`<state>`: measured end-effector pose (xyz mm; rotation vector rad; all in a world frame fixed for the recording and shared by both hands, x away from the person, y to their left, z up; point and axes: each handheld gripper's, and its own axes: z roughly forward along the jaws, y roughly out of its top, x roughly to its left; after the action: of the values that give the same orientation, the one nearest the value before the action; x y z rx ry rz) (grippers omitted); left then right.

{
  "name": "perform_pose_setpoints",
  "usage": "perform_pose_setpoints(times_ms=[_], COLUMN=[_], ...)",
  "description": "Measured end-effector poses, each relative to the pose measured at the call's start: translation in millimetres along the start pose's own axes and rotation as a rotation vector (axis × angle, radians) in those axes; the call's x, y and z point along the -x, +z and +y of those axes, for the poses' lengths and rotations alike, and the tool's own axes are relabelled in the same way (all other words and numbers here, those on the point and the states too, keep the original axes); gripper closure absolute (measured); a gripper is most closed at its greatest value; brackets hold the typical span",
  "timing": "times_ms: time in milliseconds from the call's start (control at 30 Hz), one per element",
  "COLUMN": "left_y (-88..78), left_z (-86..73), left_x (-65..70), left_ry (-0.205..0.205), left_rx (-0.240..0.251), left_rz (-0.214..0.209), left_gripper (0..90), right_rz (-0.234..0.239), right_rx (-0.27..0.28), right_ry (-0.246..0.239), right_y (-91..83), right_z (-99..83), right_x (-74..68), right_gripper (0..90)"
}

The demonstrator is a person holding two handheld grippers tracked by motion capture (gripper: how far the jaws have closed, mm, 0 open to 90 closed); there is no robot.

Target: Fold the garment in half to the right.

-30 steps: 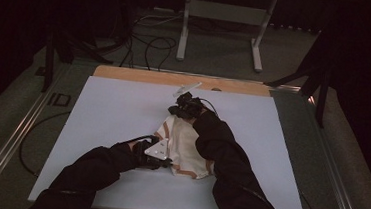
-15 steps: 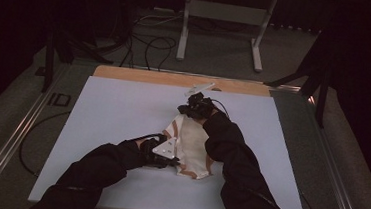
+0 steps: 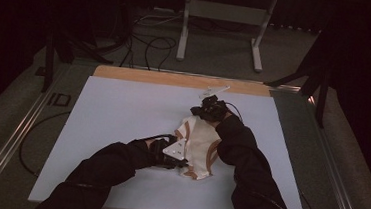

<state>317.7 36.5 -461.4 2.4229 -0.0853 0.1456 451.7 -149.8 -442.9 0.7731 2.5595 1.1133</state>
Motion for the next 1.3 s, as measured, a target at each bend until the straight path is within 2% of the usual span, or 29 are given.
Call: perform_pose_setpoints(times_ms=[333, 633, 733, 1300], left_y=[13.8, 27.9, 33.3, 58.8], left_z=[14.1, 24.4, 27.9, 36.4], left_x=[-3.1, -7.5, -9.1, -10.9], left_ry=[0.022, 0.026, 0.043, 0.008], left_rx=[-0.002, -0.005, -0.009, -0.022], left_rz=[-0.027, -0.048, -0.053, -0.081], left_gripper=[87.1, 87.1, 87.1, 87.0], right_rz=[-0.025, -0.041, -0.044, -0.050], right_rx=[0.006, 0.004, 0.005, -0.008], right_ry=[0.023, 0.044, 0.053, 0.104], right_y=[-14.1, -22.1, -22.3, -16.9], right_z=[-14.6, -27.1, -30.8, -58.4], right_x=[10.9, 21.9, 24.4, 40.6], right_gripper=[87.9, 87.9, 87.9, 87.8])
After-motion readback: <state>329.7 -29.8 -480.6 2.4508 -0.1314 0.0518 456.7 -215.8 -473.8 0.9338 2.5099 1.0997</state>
